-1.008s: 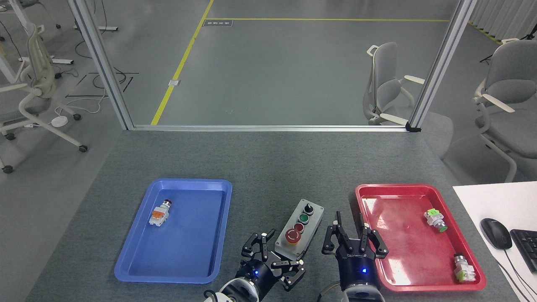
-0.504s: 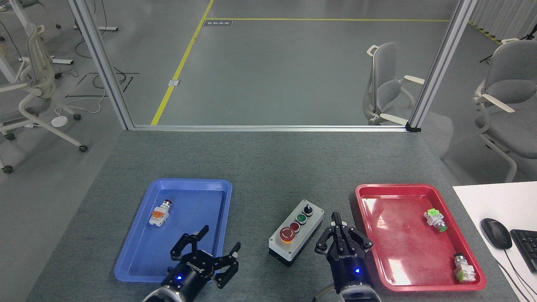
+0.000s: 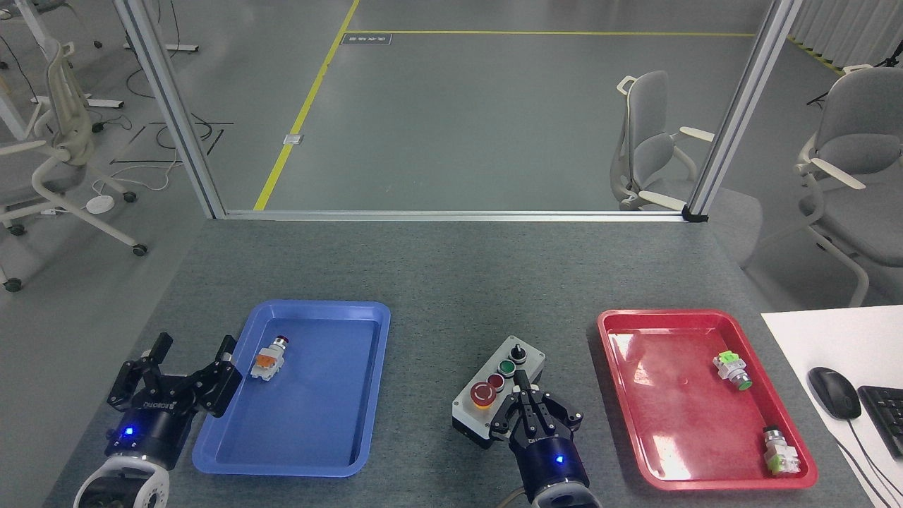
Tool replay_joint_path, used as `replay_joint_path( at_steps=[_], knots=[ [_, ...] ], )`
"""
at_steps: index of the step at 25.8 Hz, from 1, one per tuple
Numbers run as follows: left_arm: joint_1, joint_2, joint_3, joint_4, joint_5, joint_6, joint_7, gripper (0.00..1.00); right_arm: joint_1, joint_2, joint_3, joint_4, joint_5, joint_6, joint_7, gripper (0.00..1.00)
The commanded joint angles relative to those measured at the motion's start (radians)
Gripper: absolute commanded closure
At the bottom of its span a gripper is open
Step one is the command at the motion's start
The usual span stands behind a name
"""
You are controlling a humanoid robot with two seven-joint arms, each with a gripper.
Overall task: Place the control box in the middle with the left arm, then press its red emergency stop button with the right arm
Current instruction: 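Move the right gripper over the box and press the red button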
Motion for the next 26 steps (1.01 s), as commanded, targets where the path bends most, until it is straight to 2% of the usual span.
replay_joint_path(
  at_steps=[1, 8, 12, 18, 22, 26],
  knots=[
    [-0.006, -0.005, 0.024, 0.003, 0.0, 0.058, -0.002, 0.01, -0.02, 0.009, 0.033, 0.052, -0.002, 0.001, 0.002, 1.0],
    [-0.037, -0.009, 0.024, 0.048, 0.001, 0.074, -0.002, 0.01, -0.08, 0.022, 0.078, 0.138, -0.005, 0.01, 0.0, 1.0],
    [-0.028, -0.012, 0.022, 0.071, 0.004, 0.061, 0.001, 0.01, -0.082, 0.026, 0.082, 0.147, -0.005, 0.022, 0.005, 1.0],
    [-0.032, -0.055, 0.016, 0.072, 0.003, 0.055, -0.002, 0.01, -0.082, 0.029, 0.085, 0.208, 0.003, 0.042, 0.006, 1.0],
    [-0.031, -0.146, 0.022, 0.069, 0.003, 0.087, -0.008, 0.01, -0.082, 0.029, 0.085, 0.211, 0.003, 0.041, 0.006, 1.0],
    [-0.032, -0.15, 0.022, 0.068, -0.002, 0.14, -0.008, 0.01, -0.082, 0.032, 0.087, 0.21, 0.003, 0.045, 0.003, 1.0]
  ],
)
